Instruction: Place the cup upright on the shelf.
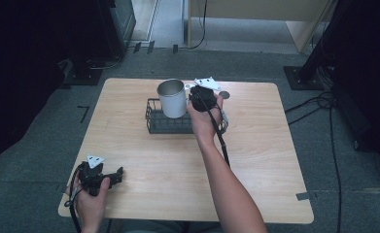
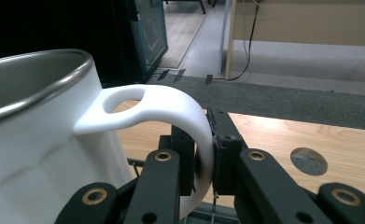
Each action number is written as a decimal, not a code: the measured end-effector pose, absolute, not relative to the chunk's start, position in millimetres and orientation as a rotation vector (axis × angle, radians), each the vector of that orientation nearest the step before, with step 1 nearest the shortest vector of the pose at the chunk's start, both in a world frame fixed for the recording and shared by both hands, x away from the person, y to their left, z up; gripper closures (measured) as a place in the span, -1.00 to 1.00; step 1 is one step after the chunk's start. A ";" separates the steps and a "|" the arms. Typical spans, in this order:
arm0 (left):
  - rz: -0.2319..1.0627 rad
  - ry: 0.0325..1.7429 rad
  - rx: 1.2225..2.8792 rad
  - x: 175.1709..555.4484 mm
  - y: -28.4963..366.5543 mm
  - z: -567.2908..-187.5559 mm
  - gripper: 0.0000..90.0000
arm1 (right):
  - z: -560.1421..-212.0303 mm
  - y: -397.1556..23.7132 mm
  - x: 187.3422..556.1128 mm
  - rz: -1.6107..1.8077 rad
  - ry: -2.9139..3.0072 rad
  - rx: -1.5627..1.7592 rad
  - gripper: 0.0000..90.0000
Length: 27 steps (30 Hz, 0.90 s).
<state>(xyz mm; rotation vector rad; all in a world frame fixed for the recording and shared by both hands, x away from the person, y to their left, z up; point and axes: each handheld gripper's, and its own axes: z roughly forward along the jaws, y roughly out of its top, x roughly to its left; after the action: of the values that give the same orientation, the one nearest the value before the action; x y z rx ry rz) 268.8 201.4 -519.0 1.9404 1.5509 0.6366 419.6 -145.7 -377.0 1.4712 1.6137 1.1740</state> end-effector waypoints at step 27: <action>0.637 1.551 1.940 268.8 201.5 -519.0 -1.00 | -428.1 -127.6 438.4 1.120 1.418 1.630 0.84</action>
<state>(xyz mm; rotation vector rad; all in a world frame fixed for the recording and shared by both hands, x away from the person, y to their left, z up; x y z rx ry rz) 268.8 201.5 -519.0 1.9405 1.5508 0.6366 438.4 -127.6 -428.1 1.6295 1.4179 1.1198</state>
